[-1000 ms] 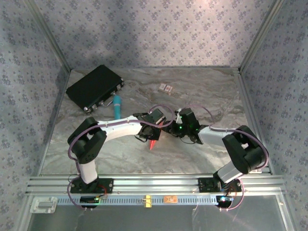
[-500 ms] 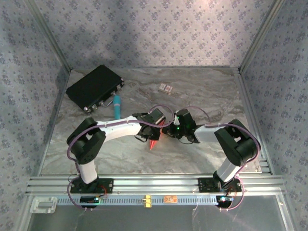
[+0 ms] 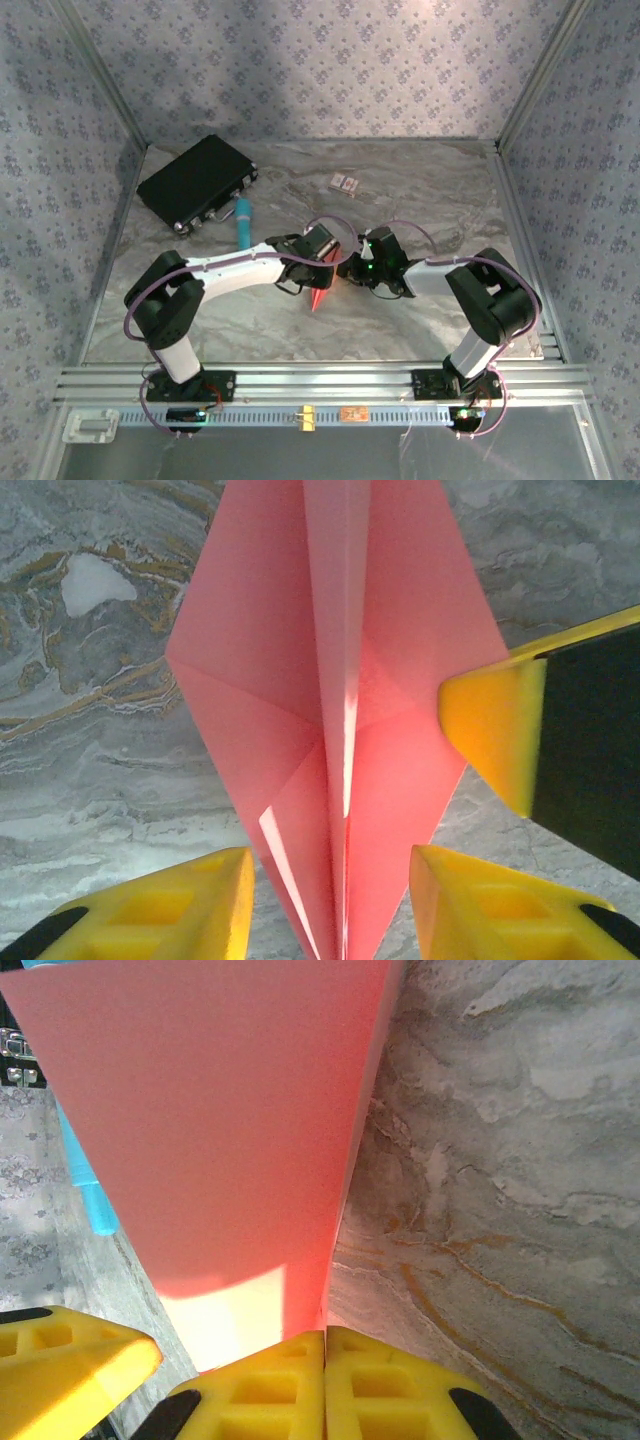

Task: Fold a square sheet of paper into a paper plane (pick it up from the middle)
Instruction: Move a paper plane to the center of the table.

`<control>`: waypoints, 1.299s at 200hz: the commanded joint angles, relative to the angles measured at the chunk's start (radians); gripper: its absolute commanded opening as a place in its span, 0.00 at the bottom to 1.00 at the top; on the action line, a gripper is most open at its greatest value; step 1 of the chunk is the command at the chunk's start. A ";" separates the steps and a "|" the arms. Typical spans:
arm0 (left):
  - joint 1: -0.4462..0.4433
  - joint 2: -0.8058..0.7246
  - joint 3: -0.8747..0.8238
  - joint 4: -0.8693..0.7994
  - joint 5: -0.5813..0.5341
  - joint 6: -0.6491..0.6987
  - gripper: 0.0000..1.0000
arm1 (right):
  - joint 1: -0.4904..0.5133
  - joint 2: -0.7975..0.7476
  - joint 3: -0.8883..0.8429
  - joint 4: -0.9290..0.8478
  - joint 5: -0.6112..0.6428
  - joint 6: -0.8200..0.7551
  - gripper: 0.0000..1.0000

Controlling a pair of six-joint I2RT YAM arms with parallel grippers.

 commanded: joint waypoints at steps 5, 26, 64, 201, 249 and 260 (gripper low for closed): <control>0.008 0.012 -0.007 0.007 0.008 -0.011 0.46 | 0.006 -0.008 0.022 0.000 -0.009 -0.001 0.08; 0.009 0.025 -0.007 0.018 0.026 -0.009 0.46 | 0.008 -0.011 0.021 -0.002 -0.008 0.000 0.08; 0.015 0.044 -0.012 0.031 0.056 -0.011 0.45 | 0.008 -0.016 0.022 -0.009 -0.004 -0.002 0.08; 0.023 0.054 -0.024 0.047 0.088 -0.018 0.27 | 0.008 -0.019 0.022 -0.023 0.006 -0.004 0.08; 0.023 0.069 -0.024 0.049 0.086 -0.016 0.20 | 0.006 -0.021 0.020 -0.022 0.007 -0.005 0.08; 0.023 0.073 -0.022 0.046 0.086 -0.017 0.20 | 0.007 -0.022 0.021 -0.021 0.004 -0.003 0.09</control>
